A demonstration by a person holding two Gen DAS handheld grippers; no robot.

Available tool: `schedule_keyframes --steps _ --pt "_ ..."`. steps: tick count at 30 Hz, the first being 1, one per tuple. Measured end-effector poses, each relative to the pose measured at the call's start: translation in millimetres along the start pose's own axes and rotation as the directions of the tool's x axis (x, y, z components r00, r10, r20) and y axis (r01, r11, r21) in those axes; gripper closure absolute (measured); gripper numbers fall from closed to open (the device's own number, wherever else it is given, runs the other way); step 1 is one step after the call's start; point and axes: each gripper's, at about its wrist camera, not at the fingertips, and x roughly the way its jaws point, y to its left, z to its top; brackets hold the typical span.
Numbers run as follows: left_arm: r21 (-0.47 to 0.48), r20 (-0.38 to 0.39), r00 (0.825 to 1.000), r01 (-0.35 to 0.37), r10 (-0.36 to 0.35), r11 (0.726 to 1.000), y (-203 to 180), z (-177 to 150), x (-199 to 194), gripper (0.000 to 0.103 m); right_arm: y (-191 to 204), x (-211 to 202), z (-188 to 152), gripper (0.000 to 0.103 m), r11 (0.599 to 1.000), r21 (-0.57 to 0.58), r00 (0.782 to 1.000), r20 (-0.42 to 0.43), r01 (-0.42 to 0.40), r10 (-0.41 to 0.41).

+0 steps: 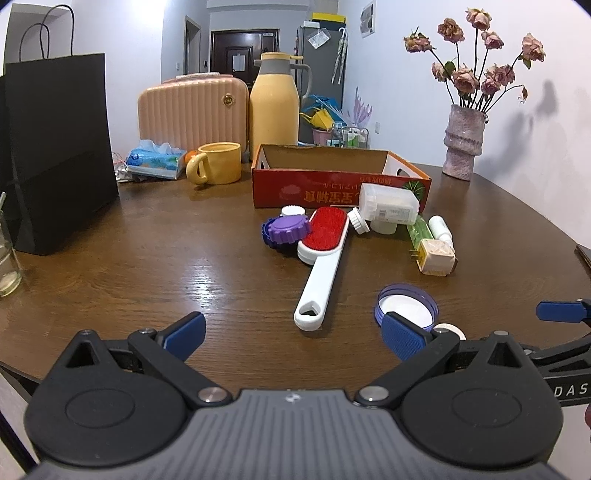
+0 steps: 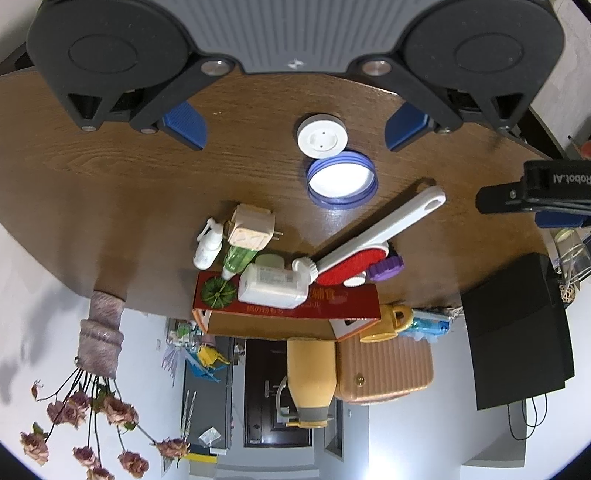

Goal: Organize rigid objects
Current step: 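Move the left tool toward the blue-rimmed lid while the right tool grasps the white round cap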

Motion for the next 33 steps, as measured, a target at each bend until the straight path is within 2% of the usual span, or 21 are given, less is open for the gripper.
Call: schedule_keyframes --steps 14,19,24,26,30,33 --pt "0.008 -0.057 0.998 0.026 -0.026 1.000 -5.2 -4.4 35.8 0.000 -5.7 39.4 -3.7 0.013 0.999 0.015 0.996 -0.071 -0.049 0.050" --pt "0.003 -0.073 0.997 0.036 -0.036 0.999 -5.2 -5.7 45.2 0.000 -3.6 51.1 -4.6 0.028 0.997 0.002 0.993 -0.092 -0.071 0.071" --pt "-0.001 -0.085 0.996 0.036 -0.035 0.999 -3.5 -6.7 51.9 0.000 -0.2 54.9 -4.4 0.037 0.995 -0.021 0.992 -0.082 -0.097 0.095" --pt "-0.004 -0.089 0.995 0.036 -0.036 0.999 -2.7 -6.9 54.4 0.000 1.5 55.4 -4.3 0.044 0.994 -0.035 0.992 -0.077 -0.099 0.096" --pt "-0.004 -0.093 0.995 0.035 -0.035 0.999 -2.8 -6.8 57.2 0.000 2.3 53.9 -5.0 0.064 0.993 -0.058 0.993 -0.064 -0.102 0.099" --pt "-0.003 -0.095 0.995 0.035 -0.035 0.999 -3.8 -6.2 58.1 0.000 -0.3 53.6 -4.5 0.065 0.991 -0.052 0.991 -0.060 -0.121 0.118"
